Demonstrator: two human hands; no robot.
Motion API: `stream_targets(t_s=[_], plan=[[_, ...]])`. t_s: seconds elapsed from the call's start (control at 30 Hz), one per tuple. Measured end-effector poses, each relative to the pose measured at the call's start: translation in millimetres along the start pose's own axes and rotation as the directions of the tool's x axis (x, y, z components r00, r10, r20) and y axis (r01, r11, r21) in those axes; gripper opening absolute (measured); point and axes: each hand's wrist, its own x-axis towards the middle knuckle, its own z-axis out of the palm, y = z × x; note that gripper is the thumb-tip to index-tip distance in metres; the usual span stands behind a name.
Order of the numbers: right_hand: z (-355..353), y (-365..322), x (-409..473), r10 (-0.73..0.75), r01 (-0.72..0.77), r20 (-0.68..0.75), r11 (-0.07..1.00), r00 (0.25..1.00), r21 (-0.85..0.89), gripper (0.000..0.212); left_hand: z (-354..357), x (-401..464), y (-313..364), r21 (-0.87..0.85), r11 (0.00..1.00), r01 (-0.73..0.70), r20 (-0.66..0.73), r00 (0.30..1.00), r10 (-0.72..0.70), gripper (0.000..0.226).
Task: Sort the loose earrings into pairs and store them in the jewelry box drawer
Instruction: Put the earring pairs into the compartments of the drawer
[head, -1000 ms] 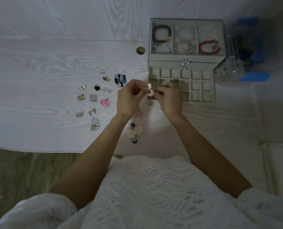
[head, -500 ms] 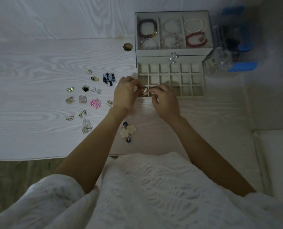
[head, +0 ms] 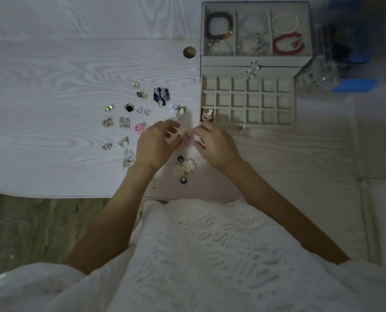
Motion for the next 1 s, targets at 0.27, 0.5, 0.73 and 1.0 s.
stream_targets(t_s=[0.27,0.5,0.73,1.0], plan=[[16.9,-11.6,9.2,0.075,-0.062,0.112,0.992,0.991,-0.11,0.028,22.0,0.2,-0.7,0.058,0.988,0.143,0.07,0.987,-0.147,0.025],[5.7,-5.7,-7.0,0.054,-0.049,0.022,0.983,0.998,-0.177,0.023,27.6,1.6,-0.9,0.07,0.989,0.129,0.031,0.991,-0.131,0.022],[12.9,-10.9,4.3,0.09,-0.063,0.103,0.968,0.991,-0.241,0.022,23.1,1.8,0.5,0.059,0.994,0.09,0.043,0.995,-0.092,0.022],[-21.6,1.6,-7.3,0.174,-0.166,-0.168,0.984,0.97,0.061,0.014,23.1,4.4,-0.7,0.084,0.993,0.082,0.062,0.994,-0.088,0.019]])
